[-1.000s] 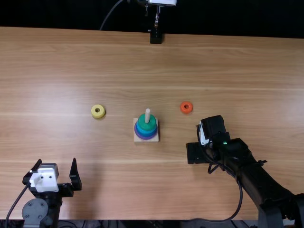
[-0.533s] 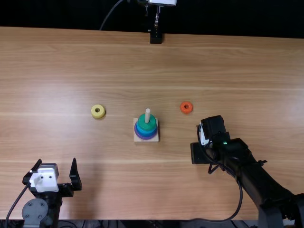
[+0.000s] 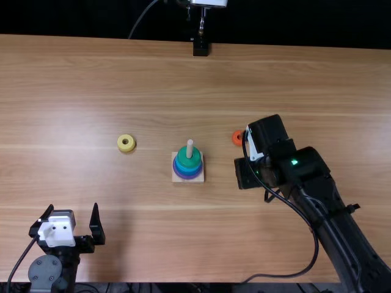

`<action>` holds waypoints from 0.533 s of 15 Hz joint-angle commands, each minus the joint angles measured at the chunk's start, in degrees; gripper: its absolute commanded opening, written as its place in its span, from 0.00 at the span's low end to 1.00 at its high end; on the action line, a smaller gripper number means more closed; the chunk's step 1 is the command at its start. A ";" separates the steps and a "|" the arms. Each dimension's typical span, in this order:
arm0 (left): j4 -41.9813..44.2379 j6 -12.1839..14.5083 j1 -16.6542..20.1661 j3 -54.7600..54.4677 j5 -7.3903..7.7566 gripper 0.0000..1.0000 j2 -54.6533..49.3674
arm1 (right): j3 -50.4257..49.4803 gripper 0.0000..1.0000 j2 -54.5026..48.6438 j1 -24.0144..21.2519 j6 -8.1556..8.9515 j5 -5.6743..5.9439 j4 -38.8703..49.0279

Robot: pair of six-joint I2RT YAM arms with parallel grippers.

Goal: Build the Hanoi tower: stack the rings onto the peg from bottom to top in this color order: purple, dark blue, light blue, dark green, light green, yellow, orange.

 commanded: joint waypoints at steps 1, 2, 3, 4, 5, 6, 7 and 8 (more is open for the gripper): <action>-4.50 -0.20 -0.50 -5.96 -0.64 1.00 -0.69 | 6.82 0.00 -1.12 1.15 0.64 0.30 -0.62; -4.50 -0.20 -0.50 -5.96 -0.64 1.00 -0.69 | 10.42 0.00 -0.59 1.77 0.75 0.30 -0.72; -4.50 -0.20 -0.50 -5.96 -0.64 1.00 -0.69 | 13.23 0.00 0.20 3.35 0.75 0.30 -0.72; -4.50 -0.20 -0.50 -5.96 -0.64 1.00 -0.69 | 16.84 0.00 2.04 4.49 0.96 0.30 -0.93; -4.39 -0.20 -0.50 -5.96 -0.64 1.00 -0.69 | 19.91 0.00 4.86 4.67 1.06 0.09 -1.25; -4.50 -0.20 -0.50 -5.96 -0.64 1.00 -0.69 | 22.64 0.00 6.88 5.73 1.06 0.09 -3.25; -4.50 -0.20 -0.50 -5.96 -0.64 1.00 -0.69 | 25.98 0.00 8.20 7.83 1.06 0.09 -6.10; -4.50 -0.20 -0.59 -5.96 -0.64 1.00 -0.69 | 29.23 0.00 10.04 9.07 1.06 0.09 -8.42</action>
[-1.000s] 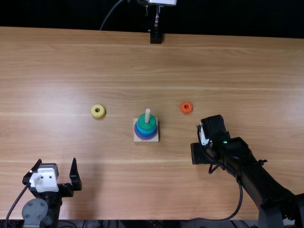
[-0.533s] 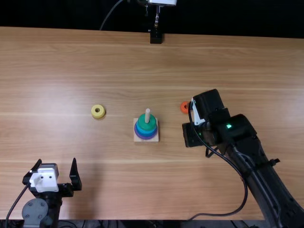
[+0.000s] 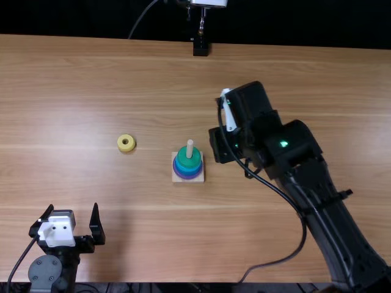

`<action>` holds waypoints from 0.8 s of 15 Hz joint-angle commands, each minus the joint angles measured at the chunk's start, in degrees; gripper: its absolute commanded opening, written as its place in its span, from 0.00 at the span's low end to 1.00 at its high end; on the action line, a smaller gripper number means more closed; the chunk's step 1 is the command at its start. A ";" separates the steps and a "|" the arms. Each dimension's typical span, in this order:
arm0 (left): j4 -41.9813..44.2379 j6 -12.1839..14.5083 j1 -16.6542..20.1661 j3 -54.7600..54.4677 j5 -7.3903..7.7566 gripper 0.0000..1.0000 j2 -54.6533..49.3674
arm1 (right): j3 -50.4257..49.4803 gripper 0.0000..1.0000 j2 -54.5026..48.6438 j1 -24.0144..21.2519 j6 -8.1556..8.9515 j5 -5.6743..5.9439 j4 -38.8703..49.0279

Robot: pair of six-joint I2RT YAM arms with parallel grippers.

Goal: Build the Hanoi tower: stack the rings onto the peg from bottom to top in this color order: purple, dark blue, light blue, dark green, light green, yellow, orange.

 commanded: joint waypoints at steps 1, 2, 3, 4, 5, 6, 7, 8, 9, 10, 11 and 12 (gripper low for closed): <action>-4.52 -0.20 -0.50 -5.96 -0.64 1.00 -0.69 | 5.00 0.00 2.82 1.81 0.39 0.07 -1.94; -4.52 -0.20 -0.59 -5.96 -0.64 1.00 -0.69 | 7.02 0.00 4.40 2.51 0.39 0.17 -3.20; -4.52 -0.20 -0.50 -5.96 -0.64 1.00 -0.69 | 9.13 0.00 5.81 2.69 0.39 0.17 -4.04; -4.52 -0.20 -0.50 -5.96 -0.64 1.00 -0.69 | 10.63 0.00 7.48 3.22 0.39 0.17 -4.89; -4.52 -0.20 -0.50 -5.96 -0.64 1.00 -0.69 | 12.03 0.00 8.80 3.83 0.49 0.17 -5.52; -4.52 -0.20 -0.50 -5.96 -0.64 1.00 -0.69 | 13.09 0.00 9.59 4.10 0.49 0.28 -5.73; -4.52 -0.20 -0.50 -5.96 -0.64 1.00 -0.69 | 13.62 0.00 10.47 4.18 0.49 0.28 -5.63; -4.52 -0.20 -0.50 -5.96 -0.64 1.00 -0.69 | 14.23 0.00 11.52 4.27 0.49 0.28 -5.63; -4.52 -0.20 -0.50 -5.96 -0.64 1.00 -0.69 | 14.85 0.00 12.66 4.36 0.49 0.28 -5.63; -4.52 -0.20 -0.50 -5.96 -0.64 1.00 -0.69 | 15.46 0.00 13.54 4.89 0.49 0.28 -5.63; -4.52 -0.20 -0.50 -5.96 -0.64 1.00 -0.69 | 16.08 0.00 14.07 5.33 0.49 0.28 -5.52; -4.52 -0.20 -0.59 -5.96 -0.64 1.00 -0.69 | 16.25 0.00 14.42 5.50 0.60 0.28 -5.52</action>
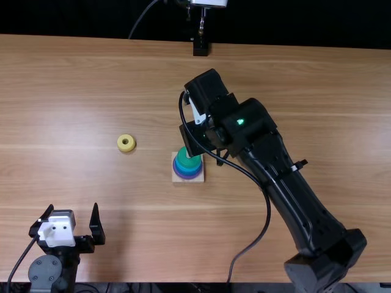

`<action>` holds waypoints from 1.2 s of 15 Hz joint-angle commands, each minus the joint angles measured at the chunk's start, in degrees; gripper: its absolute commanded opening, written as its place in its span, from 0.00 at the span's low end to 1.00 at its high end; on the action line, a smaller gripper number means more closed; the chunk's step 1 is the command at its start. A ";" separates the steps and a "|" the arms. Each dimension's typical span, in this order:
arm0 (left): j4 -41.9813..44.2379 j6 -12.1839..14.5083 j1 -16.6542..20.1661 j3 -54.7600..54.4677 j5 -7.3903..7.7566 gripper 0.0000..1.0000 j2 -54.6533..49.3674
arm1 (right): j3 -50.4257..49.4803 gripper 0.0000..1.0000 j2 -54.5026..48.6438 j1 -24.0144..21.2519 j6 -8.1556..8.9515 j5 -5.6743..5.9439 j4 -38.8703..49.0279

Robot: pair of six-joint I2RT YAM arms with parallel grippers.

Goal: Build the Hanoi tower: stack the rings onto the peg from bottom to top in this color order: purple, dark blue, light blue, dark green, light green, yellow, orange.

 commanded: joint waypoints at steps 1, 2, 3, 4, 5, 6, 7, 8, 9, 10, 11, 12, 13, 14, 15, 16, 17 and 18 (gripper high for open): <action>-4.50 -0.20 -0.50 -5.96 -0.62 1.00 -0.69 | 2.59 0.00 1.27 1.31 0.27 0.30 0.24; -4.50 -0.20 -0.50 -5.96 -0.62 1.00 -0.69 | 3.30 0.00 1.97 1.75 0.27 0.30 0.14; -4.50 -0.20 -0.50 -5.96 -0.62 1.00 -0.69 | 3.74 0.00 2.23 2.19 0.27 0.30 0.14; -4.50 -0.20 -0.50 -5.96 -0.62 1.00 -0.69 | 4.00 0.00 2.32 2.45 0.27 0.30 0.14; -4.39 -0.20 -0.50 -5.96 -0.62 1.00 -0.69 | 4.00 0.00 2.41 2.54 0.37 0.30 0.14; -4.50 -0.20 -0.50 -5.96 -0.62 1.00 -0.69 | 4.00 0.00 2.50 2.54 0.59 0.30 0.14; -4.50 -0.20 -0.50 -5.96 -0.62 1.00 -0.69 | 4.00 0.00 2.58 2.54 1.11 0.30 0.24; -4.50 -0.20 -0.50 -5.96 -0.62 1.00 -0.69 | 4.00 0.00 2.58 2.54 1.22 0.40 0.24; -4.50 -0.20 -0.59 -5.96 -0.62 1.00 -0.69 | 4.00 0.00 2.67 2.45 1.22 0.40 0.35; -4.50 -0.20 -0.50 -5.96 -0.62 1.00 -0.69 | 4.00 0.00 3.81 2.45 1.22 0.40 0.35; -4.50 -0.20 -0.59 -5.96 -0.62 1.00 -0.69 | 4.00 0.00 4.87 2.54 1.22 0.40 0.24; -4.50 -0.20 -0.59 -5.96 -0.62 1.00 -0.69 | 4.00 0.00 5.22 2.54 1.22 0.40 0.35; -4.50 -0.20 -0.50 -5.96 -0.62 1.00 -0.69 | 3.91 0.00 5.31 2.45 1.22 0.40 0.46; -4.39 -0.20 -0.50 -5.96 -0.62 1.00 -0.69 | 4.00 0.00 5.31 2.45 1.22 0.40 0.46; -4.50 -0.20 -0.50 -5.96 -0.62 1.00 -0.69 | 3.91 0.00 5.40 2.45 1.22 0.40 0.46; -4.50 -0.20 -0.50 -5.96 -0.62 1.00 -0.69 | 3.91 0.00 5.40 2.45 1.22 0.40 0.35; -4.50 -0.20 -0.50 -5.96 -0.62 1.00 -0.69 | 3.74 0.00 5.40 2.45 1.22 0.40 0.35; -4.50 -0.20 -0.50 -5.96 -0.62 1.00 -0.69 | 3.47 0.00 5.40 2.45 1.22 0.40 0.14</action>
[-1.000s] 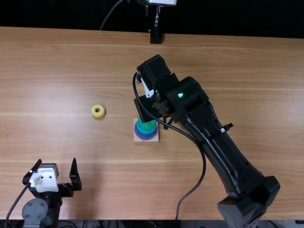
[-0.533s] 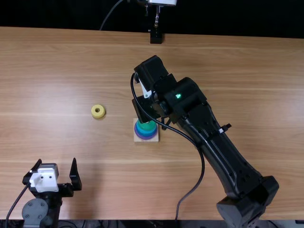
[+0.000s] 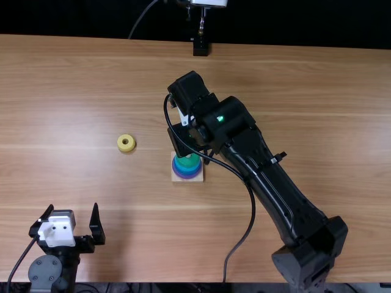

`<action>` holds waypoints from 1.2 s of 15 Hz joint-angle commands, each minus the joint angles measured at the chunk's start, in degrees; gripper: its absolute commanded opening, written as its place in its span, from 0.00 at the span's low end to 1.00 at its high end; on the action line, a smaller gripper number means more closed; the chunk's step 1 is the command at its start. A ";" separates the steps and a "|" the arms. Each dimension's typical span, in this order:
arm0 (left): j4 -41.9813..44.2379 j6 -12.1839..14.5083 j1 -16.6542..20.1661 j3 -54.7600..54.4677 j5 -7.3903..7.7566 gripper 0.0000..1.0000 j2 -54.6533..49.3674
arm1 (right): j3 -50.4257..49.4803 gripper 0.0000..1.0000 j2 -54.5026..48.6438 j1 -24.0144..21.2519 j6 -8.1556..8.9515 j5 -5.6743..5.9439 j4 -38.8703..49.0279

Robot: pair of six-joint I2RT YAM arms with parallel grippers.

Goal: Build the Hanoi tower: stack the rings onto the peg from bottom to top in this color order: purple, dark blue, light blue, dark green, light green, yellow, orange.

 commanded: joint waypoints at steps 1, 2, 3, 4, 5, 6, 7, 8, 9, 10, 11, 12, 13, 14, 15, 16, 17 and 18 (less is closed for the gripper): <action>-4.50 -0.23 -0.50 -5.96 -0.64 1.00 -0.67 | 0.56 0.00 0.39 0.59 0.26 0.21 -0.14; -4.50 -0.23 -0.50 -5.96 -0.64 1.00 -0.67 | 0.39 0.02 0.30 0.59 0.26 0.21 -0.35; -4.50 -0.23 -0.50 -5.96 -0.64 1.00 -0.67 | 0.30 0.35 0.30 0.51 0.26 0.21 -1.51; -4.50 -0.23 -0.50 -5.96 -0.64 1.00 -0.67 | 0.56 0.74 0.30 0.59 0.37 0.21 -4.57; -4.50 -0.23 -0.50 -5.96 -0.64 1.00 -0.67 | 0.56 1.00 0.30 0.59 0.37 0.31 -7.73; -4.50 -0.23 -0.50 -5.96 -0.64 1.00 -0.67 | 0.39 1.00 0.30 0.68 0.47 0.52 -10.05; -4.50 -0.23 -0.50 -5.96 -0.64 1.00 -0.67 | 0.56 1.00 0.30 0.59 0.47 0.63 -10.26; -4.50 -0.23 -0.50 -5.96 -0.64 1.00 -0.67 | 0.65 1.00 0.30 0.59 0.47 0.63 -10.05; -4.50 -0.23 -0.50 -5.96 -0.64 1.00 -0.67 | 1.09 1.00 0.39 0.51 0.47 0.73 -9.95; -4.50 -0.23 -0.59 -5.96 -0.64 1.00 -0.67 | 1.36 1.00 0.30 0.51 0.47 0.84 -9.84; -4.50 -0.23 -0.50 -5.96 -0.64 1.00 -0.67 | 1.44 1.00 0.30 0.51 0.47 1.37 -9.73; -4.50 -0.23 -0.59 -5.96 -0.64 1.00 -0.67 | 1.97 1.00 0.30 0.51 0.47 2.63 -9.31; -4.50 -0.23 -0.50 -5.96 -0.64 1.00 -0.67 | 3.03 1.00 0.30 0.42 0.47 4.32 -8.15; -4.50 -0.23 -0.50 -5.96 -0.64 1.00 -0.67 | 3.90 1.00 0.04 0.33 0.47 4.95 -6.47; -4.39 -0.23 -0.59 -5.96 -0.64 1.00 -0.67 | 3.90 1.00 -0.22 0.07 0.37 5.38 -4.25; -4.50 -0.23 -0.50 -5.96 -0.64 1.00 -0.67 | 3.29 1.00 -0.66 -0.02 0.26 5.48 -0.66; -4.50 -0.23 -0.50 -5.96 -0.64 1.00 -0.67 | 2.76 1.00 -2.68 -0.11 0.15 5.48 2.82; -4.39 -0.23 -0.50 -5.96 -0.64 1.00 -0.67 | -0.58 1.00 -6.82 -0.37 -0.37 5.48 5.03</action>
